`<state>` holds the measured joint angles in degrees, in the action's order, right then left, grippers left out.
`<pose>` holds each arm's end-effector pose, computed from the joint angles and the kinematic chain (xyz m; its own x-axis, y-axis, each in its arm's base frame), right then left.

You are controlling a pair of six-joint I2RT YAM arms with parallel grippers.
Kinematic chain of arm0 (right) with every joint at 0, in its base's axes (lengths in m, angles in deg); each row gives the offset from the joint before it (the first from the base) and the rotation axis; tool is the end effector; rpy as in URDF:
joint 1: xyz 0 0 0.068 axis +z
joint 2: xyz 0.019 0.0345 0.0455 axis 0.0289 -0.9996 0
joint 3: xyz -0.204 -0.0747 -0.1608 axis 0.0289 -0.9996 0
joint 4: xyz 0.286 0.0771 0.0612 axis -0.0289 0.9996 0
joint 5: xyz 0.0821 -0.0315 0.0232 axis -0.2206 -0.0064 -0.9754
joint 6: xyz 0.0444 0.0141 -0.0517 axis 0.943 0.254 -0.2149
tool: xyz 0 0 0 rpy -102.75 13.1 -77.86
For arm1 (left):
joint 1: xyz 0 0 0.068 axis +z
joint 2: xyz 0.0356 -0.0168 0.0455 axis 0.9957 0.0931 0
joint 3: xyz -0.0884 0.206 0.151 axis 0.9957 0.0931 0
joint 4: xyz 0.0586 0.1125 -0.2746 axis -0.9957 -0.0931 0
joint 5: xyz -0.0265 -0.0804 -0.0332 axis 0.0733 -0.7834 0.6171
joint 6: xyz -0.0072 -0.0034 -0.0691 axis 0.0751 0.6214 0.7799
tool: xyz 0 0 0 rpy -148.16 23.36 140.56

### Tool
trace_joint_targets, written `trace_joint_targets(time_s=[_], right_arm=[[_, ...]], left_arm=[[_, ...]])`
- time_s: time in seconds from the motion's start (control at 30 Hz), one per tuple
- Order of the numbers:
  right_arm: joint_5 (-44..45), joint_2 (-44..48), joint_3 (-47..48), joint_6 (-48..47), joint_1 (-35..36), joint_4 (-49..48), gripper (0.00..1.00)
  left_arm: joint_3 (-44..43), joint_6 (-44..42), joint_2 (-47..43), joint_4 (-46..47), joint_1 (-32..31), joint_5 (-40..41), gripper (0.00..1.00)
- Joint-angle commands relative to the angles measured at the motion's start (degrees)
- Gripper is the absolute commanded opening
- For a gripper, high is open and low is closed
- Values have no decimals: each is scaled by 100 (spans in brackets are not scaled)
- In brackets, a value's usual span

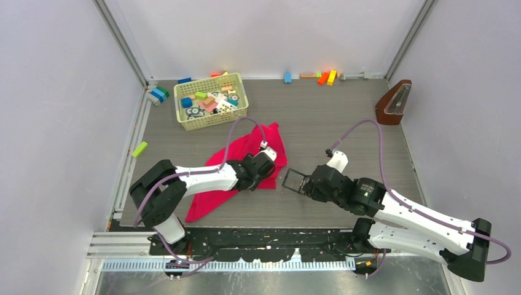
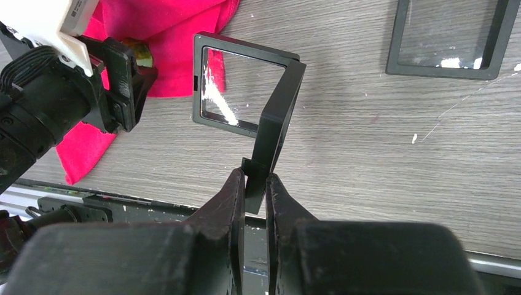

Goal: Remove the brooch from the garment

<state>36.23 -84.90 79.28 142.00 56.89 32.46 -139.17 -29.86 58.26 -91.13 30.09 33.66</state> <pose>0.1305 0.1709 0.2394 -0.7678 0.3078 -0.5619 0.0561 0.9060 0.4196 0.2225 -0.2699 0.1155 -0.6220 0.5722 -0.5345 0.5014 0.8154 0.2894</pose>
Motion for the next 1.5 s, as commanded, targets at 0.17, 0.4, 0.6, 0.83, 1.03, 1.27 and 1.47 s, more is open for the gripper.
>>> trace_joint_targets(time_s=[0.17,0.4,0.6,0.83,1.03,1.27,1.47], right_arm=[[23,77,-10,-54,-57,-164,2],[-63,-253,171,-169,-105,-174,3],[-252,-654,344,-347,-151,-341,3],[-753,-1270,578,-505,-219,-556,2],[-1298,-1606,604,-550,-229,-789,2],[-1672,-1755,515,-552,-229,-1065,2],[-1798,-1853,501,-576,-229,-1135,2]], left_arm=[[342,167,-822,413,-16,228,47],[1087,78,-1997,1267,77,-606,46],[1492,-67,-2592,1964,130,-1953,45],[1841,-232,-2643,3009,137,-3631,43],[2393,-422,-2340,4588,117,-4376,37],[2557,-664,-1992,5189,3,-4344,34],[2555,-931,-1801,5322,-139,-4094,33]])
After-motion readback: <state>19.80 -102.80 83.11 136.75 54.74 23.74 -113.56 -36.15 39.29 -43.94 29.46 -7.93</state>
